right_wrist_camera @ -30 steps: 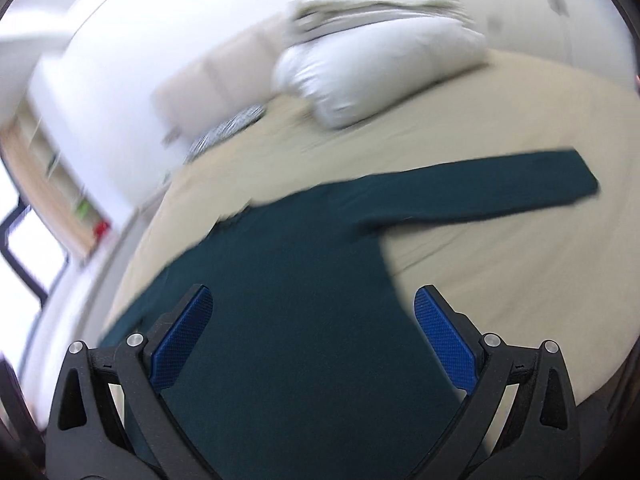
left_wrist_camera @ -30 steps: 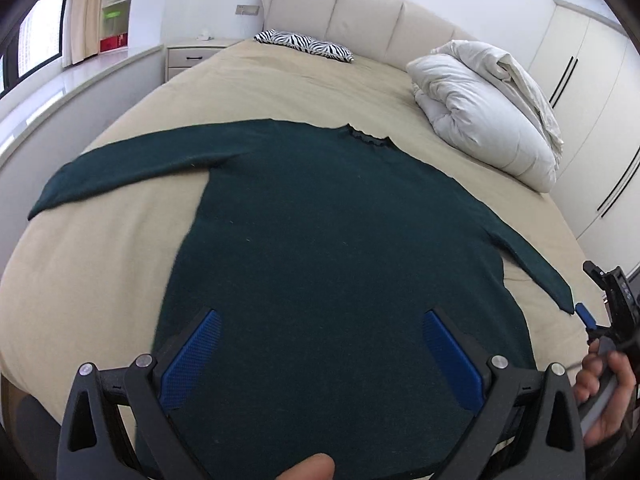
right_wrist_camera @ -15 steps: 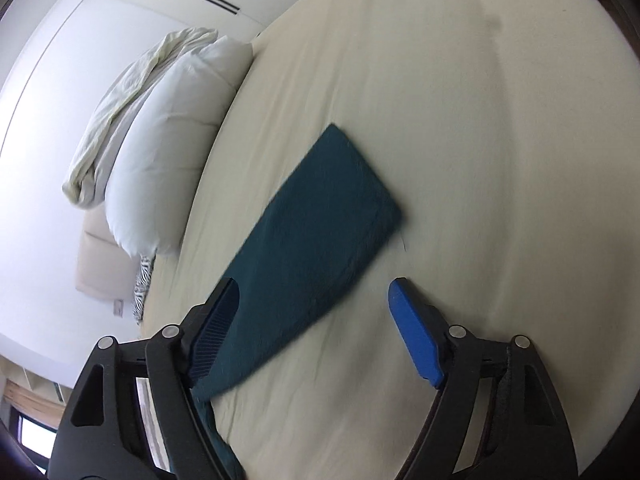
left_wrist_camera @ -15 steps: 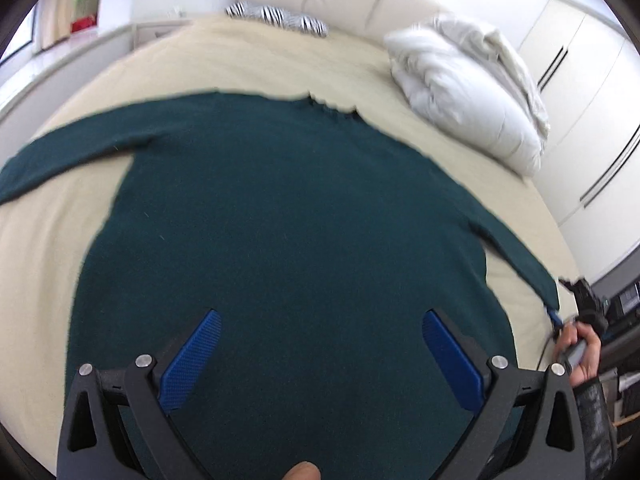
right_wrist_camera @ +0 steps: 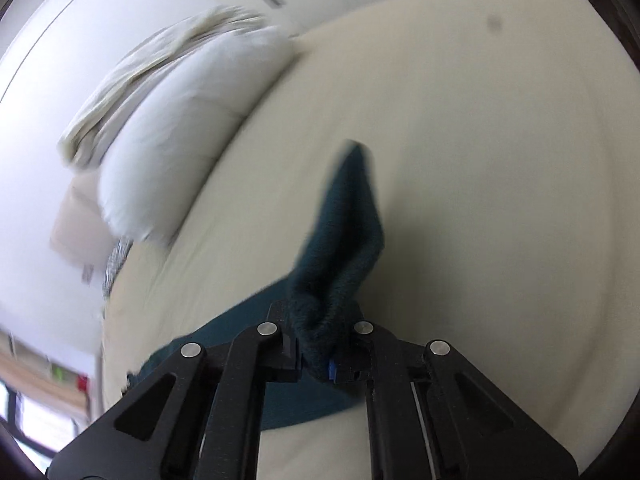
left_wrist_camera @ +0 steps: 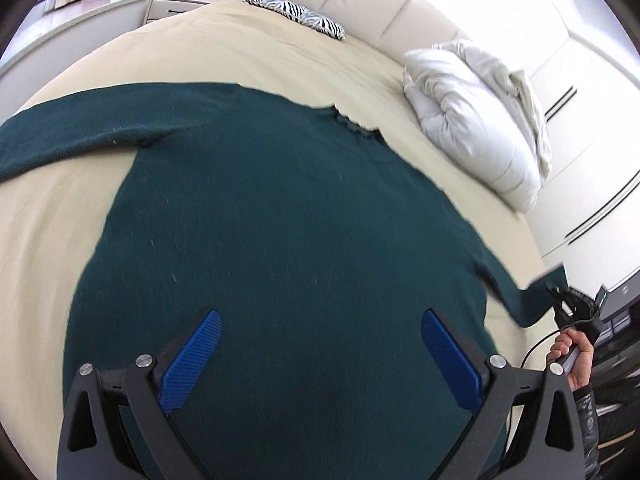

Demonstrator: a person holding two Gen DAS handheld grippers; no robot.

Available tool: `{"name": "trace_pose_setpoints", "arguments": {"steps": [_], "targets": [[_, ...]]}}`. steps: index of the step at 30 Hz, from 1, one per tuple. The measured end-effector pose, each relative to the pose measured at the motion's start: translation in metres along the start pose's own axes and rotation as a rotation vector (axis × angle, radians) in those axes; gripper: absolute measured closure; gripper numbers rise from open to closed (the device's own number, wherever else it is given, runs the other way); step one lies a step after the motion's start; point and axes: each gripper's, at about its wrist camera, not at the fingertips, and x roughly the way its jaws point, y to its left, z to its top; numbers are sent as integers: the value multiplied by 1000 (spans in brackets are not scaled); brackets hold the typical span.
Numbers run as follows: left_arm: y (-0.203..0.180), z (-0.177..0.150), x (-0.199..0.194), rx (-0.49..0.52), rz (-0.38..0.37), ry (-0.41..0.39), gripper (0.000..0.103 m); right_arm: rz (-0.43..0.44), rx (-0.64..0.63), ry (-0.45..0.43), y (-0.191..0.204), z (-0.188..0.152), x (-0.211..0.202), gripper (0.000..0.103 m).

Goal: Fold small clothes
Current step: 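Grasp the sleeve nearest the right gripper and fold it across the sweater body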

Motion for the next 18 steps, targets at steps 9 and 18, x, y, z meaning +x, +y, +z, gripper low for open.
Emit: {"name": "trace_pose_setpoints", "arguments": {"steps": [9,18], "targets": [[47,43,-17,-94,-35,-98,7,348,-494,169,269,-113,23,96],[66,69,12,-111,-52,-58,7,385,-654,428,347,-291,112,69]]}}
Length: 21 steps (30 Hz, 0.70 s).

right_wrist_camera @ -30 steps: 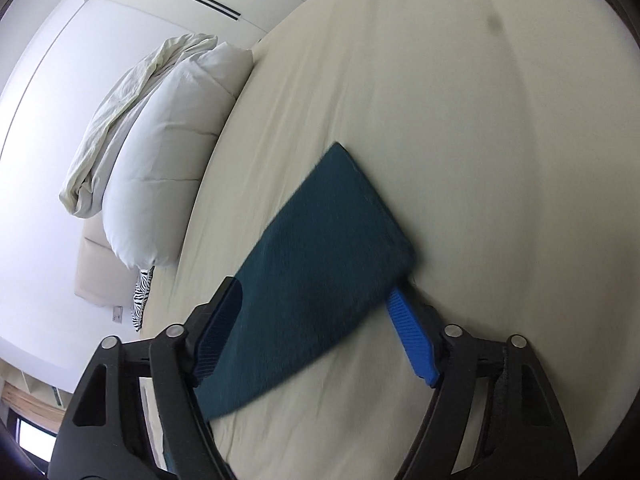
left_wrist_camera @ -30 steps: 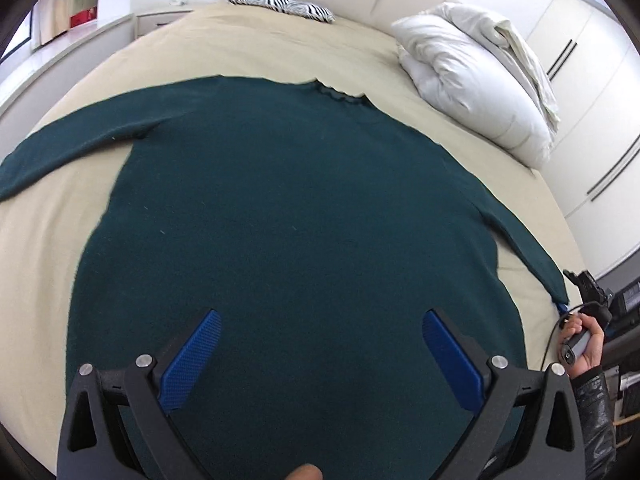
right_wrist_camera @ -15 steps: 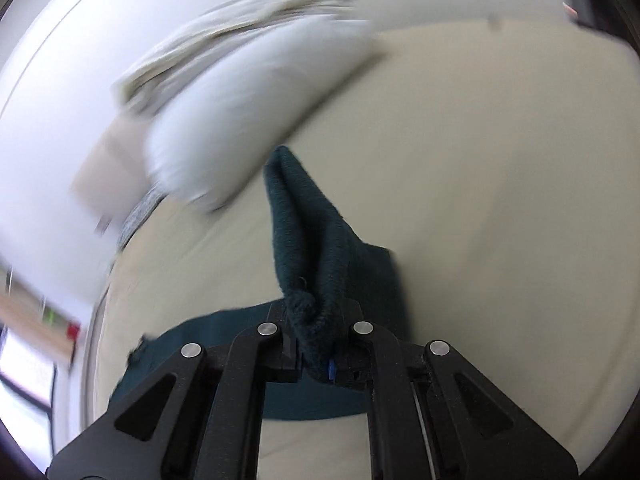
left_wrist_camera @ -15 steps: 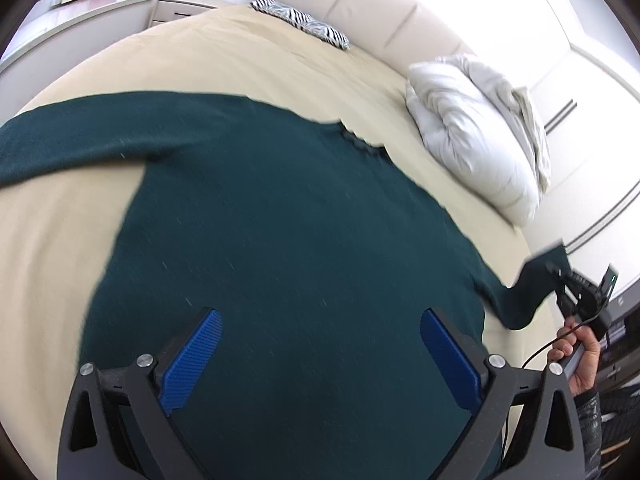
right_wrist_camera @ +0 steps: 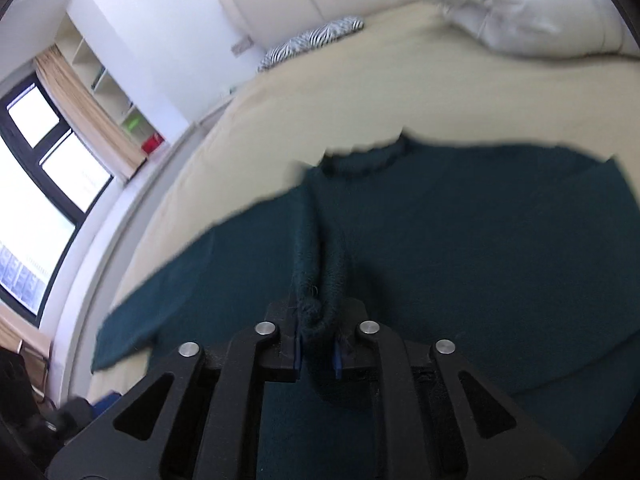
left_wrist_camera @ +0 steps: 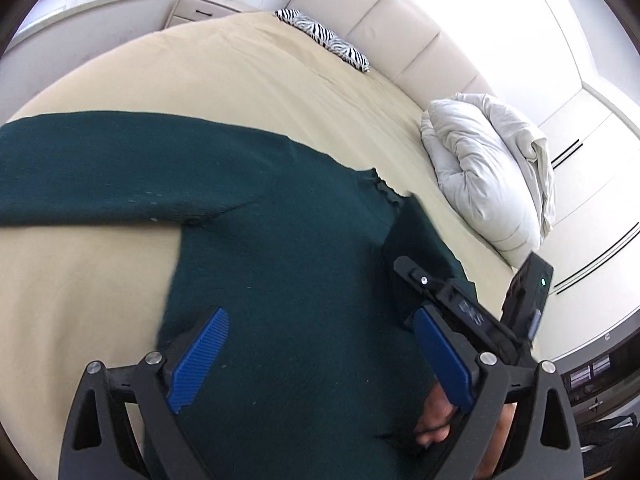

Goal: Fold small clothes

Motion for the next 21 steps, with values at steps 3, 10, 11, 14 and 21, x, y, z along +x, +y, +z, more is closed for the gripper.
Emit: {"name": "trace_pose_setpoints", "arguments": {"steps": [3,10,11,14,21], "targets": [[-11,5,23,12,-10,33,7,45,31,23,-1,-29,0,38],[-48,27,87,64,62,86,9,60,69,-31,-42,-65,-74,34],[-52,30,97,74,80,99,11,62,94,-35,-53,-66,-80,34],[-65,36,118,117,150,118,23,80,220,-69,-97,-75,-102,34],[-73,42,131,189,224,132,89,175,511,-119,-176,-74,-112,34]]}}
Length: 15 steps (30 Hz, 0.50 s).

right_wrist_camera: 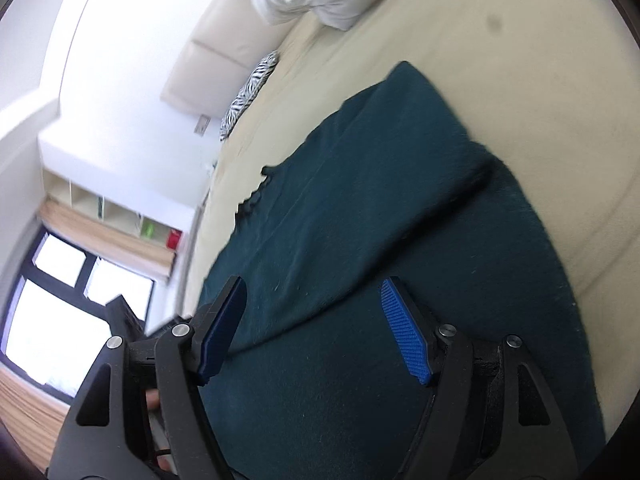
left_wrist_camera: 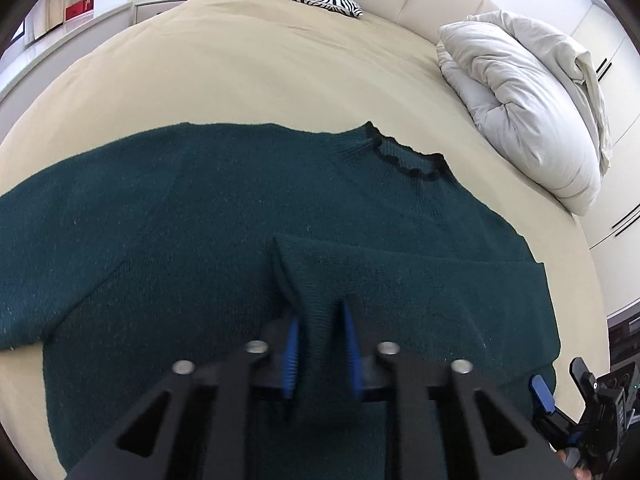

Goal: Fold small clothes

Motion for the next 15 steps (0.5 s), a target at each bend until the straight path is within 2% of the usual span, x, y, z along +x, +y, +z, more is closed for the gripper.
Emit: {"name": "trace_pose_setpoints", "arguments": {"steps": [2,5,8,11,13,15], "targets": [[4,4,-6,-11,-19,-17,93,36,64,0,-11,5,-1,34],[3,12,-19,-12,-56,-73,95,44,116,-7,-18,14,2,34],[-1,19,-28,4,-64,-129,95,26,153,-23,-24,26,-3,34],[4,21,-24,-1,-71,-150,95,9,164,-61,-23,39,0,35],[11,21,-10,-9,-64,-126,95,-5,181,-77,-28,47,1,40],[23,13,7,-26,-50,-88,95,6,233,-98,-43,54,-2,57]]}}
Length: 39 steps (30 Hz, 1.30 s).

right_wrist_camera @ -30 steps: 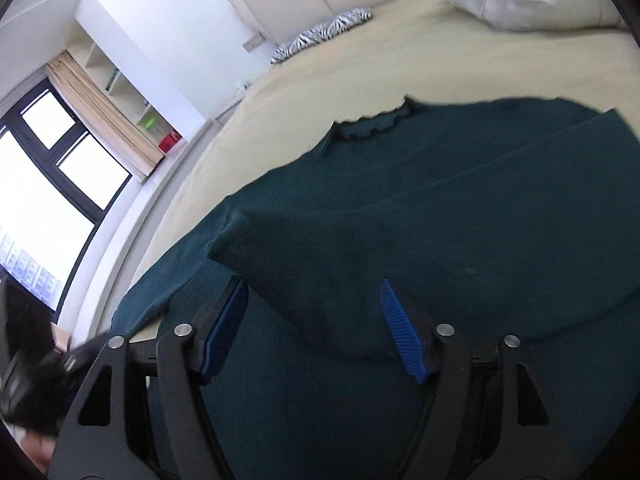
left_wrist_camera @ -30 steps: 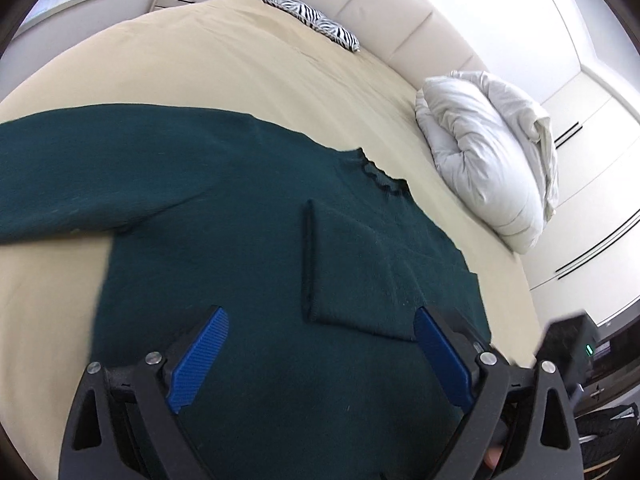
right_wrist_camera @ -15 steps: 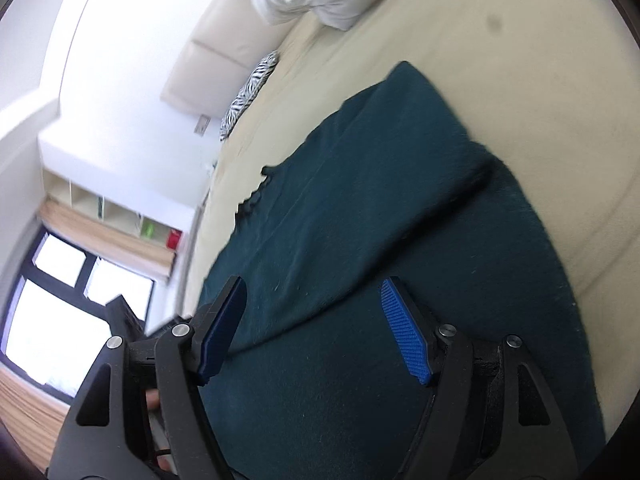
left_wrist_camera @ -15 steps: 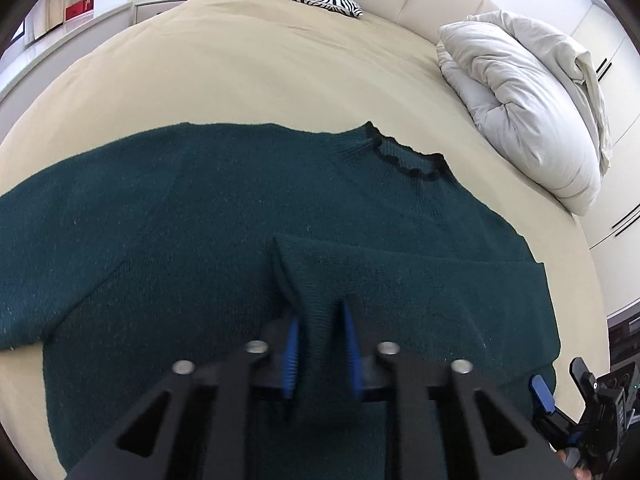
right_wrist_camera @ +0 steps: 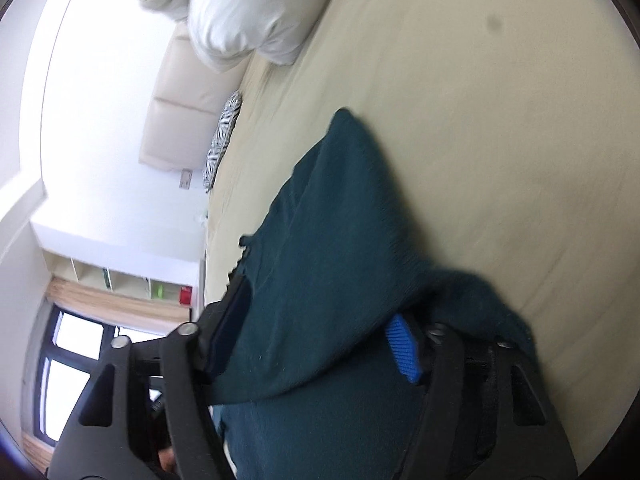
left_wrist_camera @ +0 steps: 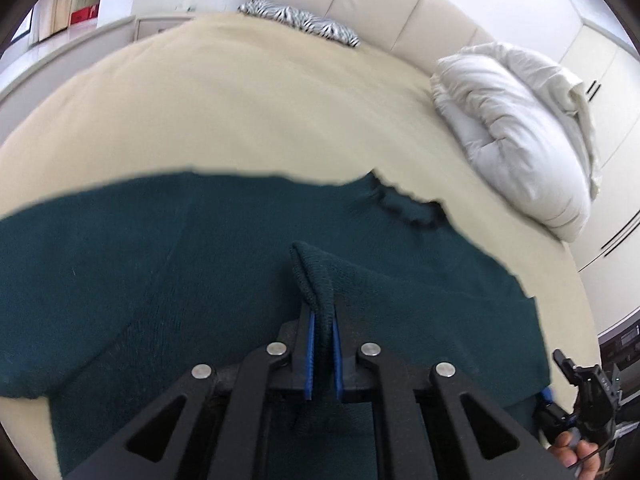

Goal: Fold small clothes

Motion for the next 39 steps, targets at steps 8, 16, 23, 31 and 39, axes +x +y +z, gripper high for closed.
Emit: {"name": "trace_pose_setpoints", "arguments": {"steps": [8,16,23,31,39], "targets": [[2,-17,-5,7,-54,-16,95,82,97,-57,-45,13,-17,92],[3,-17,2,1,-52,-14,94,60,55,-87,-47,14,-22,88],[2,-18,6,19,-54,-34,94,-115,-64,48,-16,0,-44,79],[-5,-17,1,51,-33,-52,94,-283,-373,-42,51,55,-11,58],[-9,-9,-2,62,-32,-77,94,-451,-560,72,48,75,68,92]]}}
